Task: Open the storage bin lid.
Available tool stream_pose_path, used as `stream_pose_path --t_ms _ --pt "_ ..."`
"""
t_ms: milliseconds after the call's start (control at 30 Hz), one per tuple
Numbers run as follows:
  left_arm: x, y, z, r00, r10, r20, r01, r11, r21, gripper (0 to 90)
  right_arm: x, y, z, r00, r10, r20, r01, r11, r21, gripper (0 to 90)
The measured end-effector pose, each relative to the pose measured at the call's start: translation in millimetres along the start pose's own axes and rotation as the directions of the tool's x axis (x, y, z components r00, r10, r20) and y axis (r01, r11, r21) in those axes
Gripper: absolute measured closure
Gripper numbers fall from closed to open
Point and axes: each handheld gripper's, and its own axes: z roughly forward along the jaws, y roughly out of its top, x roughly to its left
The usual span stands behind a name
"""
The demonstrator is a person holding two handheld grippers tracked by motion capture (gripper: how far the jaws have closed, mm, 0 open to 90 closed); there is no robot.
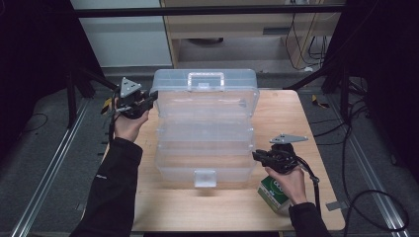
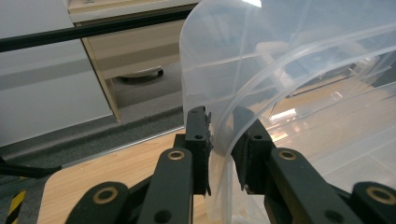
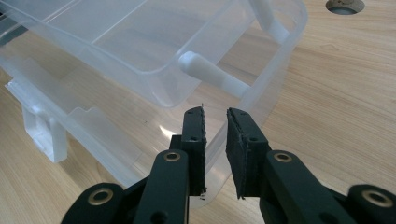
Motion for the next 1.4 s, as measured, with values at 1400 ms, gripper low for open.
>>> stream_pose_path --t_ms 1400 --pt "15.7 15.3 56.3 0.9968 -0.062 -0.050 0.063 0.9977 0.025 77.9 -0.8 2.8 1.0 1.0000 -0.007 -0.001 0.007 1.000 0.019 76.7"
